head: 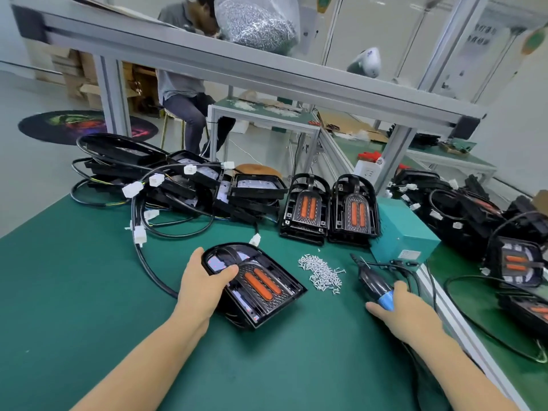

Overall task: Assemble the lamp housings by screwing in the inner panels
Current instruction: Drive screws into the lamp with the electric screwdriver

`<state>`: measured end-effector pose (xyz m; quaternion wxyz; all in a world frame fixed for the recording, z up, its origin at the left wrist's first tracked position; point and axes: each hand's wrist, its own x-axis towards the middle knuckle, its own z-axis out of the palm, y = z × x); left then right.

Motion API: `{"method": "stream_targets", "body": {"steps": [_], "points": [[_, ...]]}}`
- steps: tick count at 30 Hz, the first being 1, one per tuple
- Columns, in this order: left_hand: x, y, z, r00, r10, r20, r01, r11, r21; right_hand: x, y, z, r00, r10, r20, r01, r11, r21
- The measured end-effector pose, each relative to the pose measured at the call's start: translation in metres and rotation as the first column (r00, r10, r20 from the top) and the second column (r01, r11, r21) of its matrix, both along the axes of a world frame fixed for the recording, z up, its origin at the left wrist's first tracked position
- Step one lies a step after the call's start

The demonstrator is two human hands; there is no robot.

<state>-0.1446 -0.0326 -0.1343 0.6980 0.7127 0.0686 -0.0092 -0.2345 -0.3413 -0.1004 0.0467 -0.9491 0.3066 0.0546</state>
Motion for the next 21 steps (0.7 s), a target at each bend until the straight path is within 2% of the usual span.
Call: {"method": "stream_targets", "body": {"steps": [3,9,12,14,16,19,21], "points": [[0.000,-0.001,0.002,1.000,0.001,-0.012,-0.001,1.000,-0.004,0.002,0.007,-0.002,0.999,0.027,-0.025,-0.029,0.993,-0.119],[-0.001,-0.002,0.007,1.000,-0.017,-0.019,0.018,1.000,0.016,0.003,0.010,0.009,0.990,0.008,-0.137,-0.037,0.976,-0.214],[-0.001,-0.003,0.007,1.000,-0.025,-0.014,0.025,0.999,0.020,0.004,0.037,0.029,0.990,0.126,-0.066,-0.141,0.930,-0.339],[-0.001,-0.004,0.006,1.000,-0.021,-0.008,0.021,0.999,0.035,0.004,0.071,0.039,0.944,0.317,0.092,-0.293,0.933,-0.210],[-0.002,-0.005,0.007,1.000,-0.012,-0.006,0.013,0.999,0.051,-0.003,0.114,0.042,0.851,0.482,0.208,-0.486,0.873,-0.035],[-0.005,0.000,0.011,0.999,-0.009,0.030,0.005,0.990,0.139,-0.008,0.161,0.030,0.731,0.659,0.174,-0.671,0.741,0.013],[-0.003,0.013,0.016,0.988,0.062,0.140,-0.101,0.952,0.290,-0.002,0.168,0.016,0.718,0.680,0.147,-0.687,0.727,-0.004]]}}
